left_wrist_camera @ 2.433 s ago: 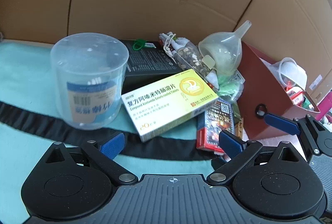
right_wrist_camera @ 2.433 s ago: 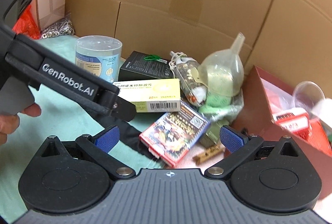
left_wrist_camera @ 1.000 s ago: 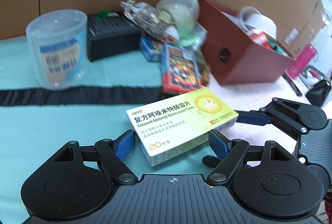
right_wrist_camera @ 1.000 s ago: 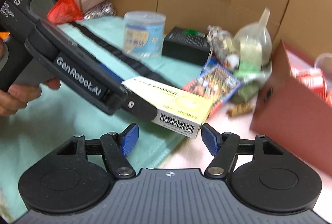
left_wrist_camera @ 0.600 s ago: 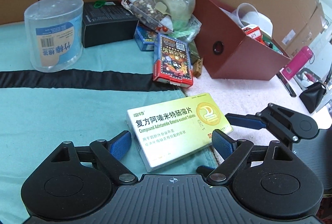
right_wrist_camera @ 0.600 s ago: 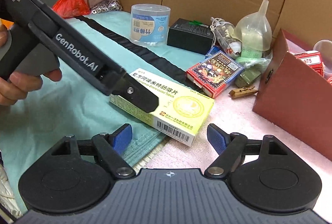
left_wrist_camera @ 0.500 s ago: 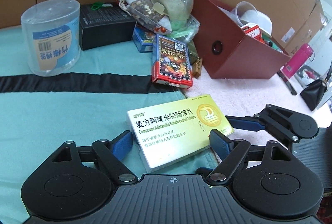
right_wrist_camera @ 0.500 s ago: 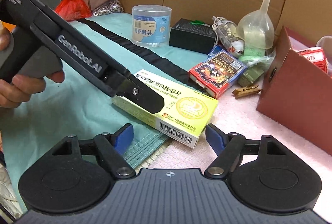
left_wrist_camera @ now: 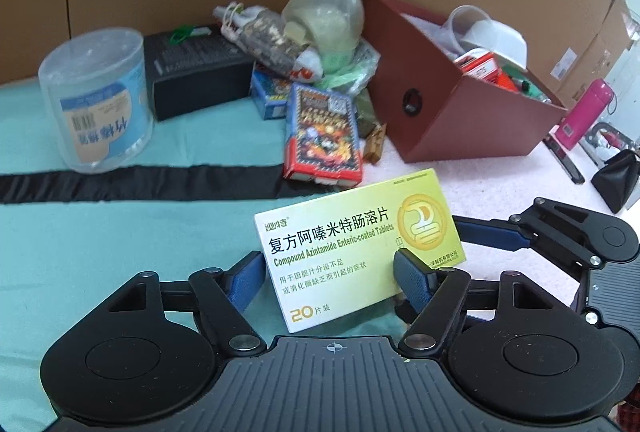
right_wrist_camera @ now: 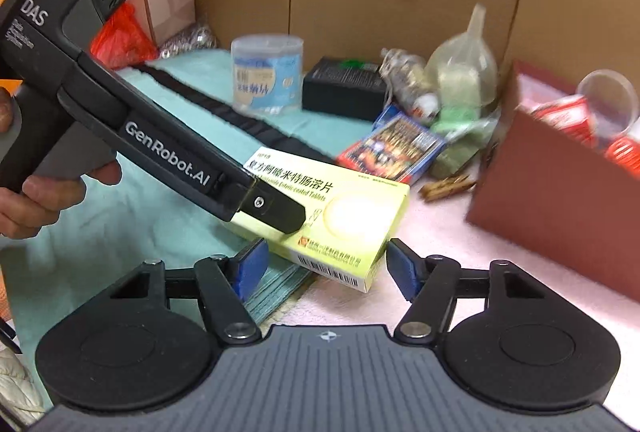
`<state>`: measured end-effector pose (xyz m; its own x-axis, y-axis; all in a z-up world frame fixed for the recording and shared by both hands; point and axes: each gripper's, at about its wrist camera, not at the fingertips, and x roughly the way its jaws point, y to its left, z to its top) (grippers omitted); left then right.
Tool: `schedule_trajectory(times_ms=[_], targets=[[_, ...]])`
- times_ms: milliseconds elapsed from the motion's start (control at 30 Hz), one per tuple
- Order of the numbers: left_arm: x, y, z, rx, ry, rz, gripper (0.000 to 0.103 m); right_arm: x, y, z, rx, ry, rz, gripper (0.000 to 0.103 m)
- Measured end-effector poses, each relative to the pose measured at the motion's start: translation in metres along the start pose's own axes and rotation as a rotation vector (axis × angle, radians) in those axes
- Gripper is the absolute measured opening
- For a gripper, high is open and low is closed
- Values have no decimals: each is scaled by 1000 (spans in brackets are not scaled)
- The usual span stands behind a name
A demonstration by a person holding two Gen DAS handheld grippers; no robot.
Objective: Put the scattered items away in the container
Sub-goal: 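Lift the medicine box with the left gripper and lower it into the red box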
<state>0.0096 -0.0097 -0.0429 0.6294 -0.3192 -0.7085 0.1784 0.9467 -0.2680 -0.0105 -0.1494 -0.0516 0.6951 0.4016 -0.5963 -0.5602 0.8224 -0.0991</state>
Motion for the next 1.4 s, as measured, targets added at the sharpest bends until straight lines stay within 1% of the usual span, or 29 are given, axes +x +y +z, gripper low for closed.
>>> schedule_trajectory(times_ms=[67, 133, 300, 433, 533, 700, 867, 967, 1133, 1400], targets=[[-8, -13, 6, 28, -32, 14, 80, -12, -1, 2, -12, -28, -18, 69], [-17, -27, 13, 53, -74, 26, 77, -25, -4, 3, -17, -55, -38, 69], [-32, -66, 38, 138, -161, 4, 77, -56, -18, 7, 4, -140, -119, 69], [-31, -105, 56, 219, -210, -23, 78, -76, -40, 11, 31, -206, -214, 69], [-21, -132, 71, 261, -233, -48, 78, -86, -62, 11, 57, -223, -282, 69], [6, -162, 94, 273, -227, -81, 78, -92, -96, 9, 110, -236, -363, 69], [30, -178, 109, 274, -208, -102, 78, -88, -127, 6, 147, -240, -401, 69], [44, -185, 118, 270, -197, -103, 78, -83, -147, 7, 170, -242, -409, 69], [69, -190, 131, 264, -176, -84, 78, -69, -175, 9, 181, -236, -408, 69], [99, -184, 140, 234, -122, -77, 78, -42, -201, 4, 189, -192, -383, 69]])
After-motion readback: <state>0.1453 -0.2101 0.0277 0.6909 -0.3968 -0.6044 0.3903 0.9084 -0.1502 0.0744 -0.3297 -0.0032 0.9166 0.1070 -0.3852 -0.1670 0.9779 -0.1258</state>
